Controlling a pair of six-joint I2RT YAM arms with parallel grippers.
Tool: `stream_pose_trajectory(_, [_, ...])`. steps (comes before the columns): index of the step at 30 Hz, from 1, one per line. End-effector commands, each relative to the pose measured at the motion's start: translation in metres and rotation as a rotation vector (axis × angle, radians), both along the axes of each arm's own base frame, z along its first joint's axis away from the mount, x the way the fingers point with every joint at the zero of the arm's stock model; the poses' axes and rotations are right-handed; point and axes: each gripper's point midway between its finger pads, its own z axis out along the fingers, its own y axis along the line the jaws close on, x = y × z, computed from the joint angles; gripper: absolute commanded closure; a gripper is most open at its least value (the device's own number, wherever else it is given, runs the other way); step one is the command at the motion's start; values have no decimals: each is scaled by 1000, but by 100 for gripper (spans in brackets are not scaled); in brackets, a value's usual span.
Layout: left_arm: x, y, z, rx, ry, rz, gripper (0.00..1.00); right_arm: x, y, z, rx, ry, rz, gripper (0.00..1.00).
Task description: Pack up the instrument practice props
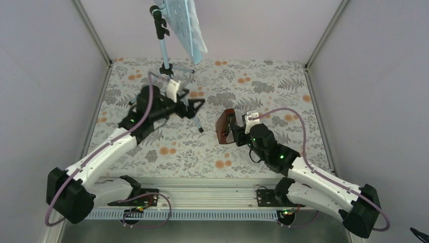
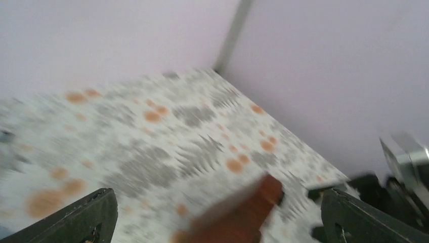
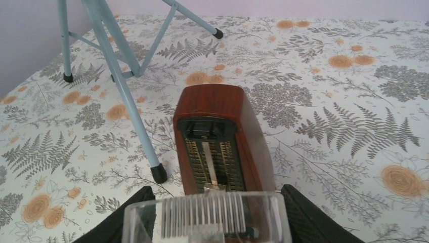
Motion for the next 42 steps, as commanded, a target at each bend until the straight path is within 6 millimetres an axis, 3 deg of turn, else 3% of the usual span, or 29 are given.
stream_pose_trajectory(1, [18,46,14,160,-24,113,0,7,8,12,86,-68,-62,50])
stream_pose_trajectory(6, [35,75,31,240,-129,255,0,10,10,8,105,-80,-132,51])
stream_pose_trajectory(16, [46,89,8,277,-117,308,0,17,17,-14,42,-88,-201,51])
stream_pose_trajectory(22, [44,82,-1,262,-94,261,0,20,16,-11,59,-136,-209,51])
stream_pose_trajectory(42, [46,79,-10,269,-70,249,0,24,16,-30,8,-184,-210,51])
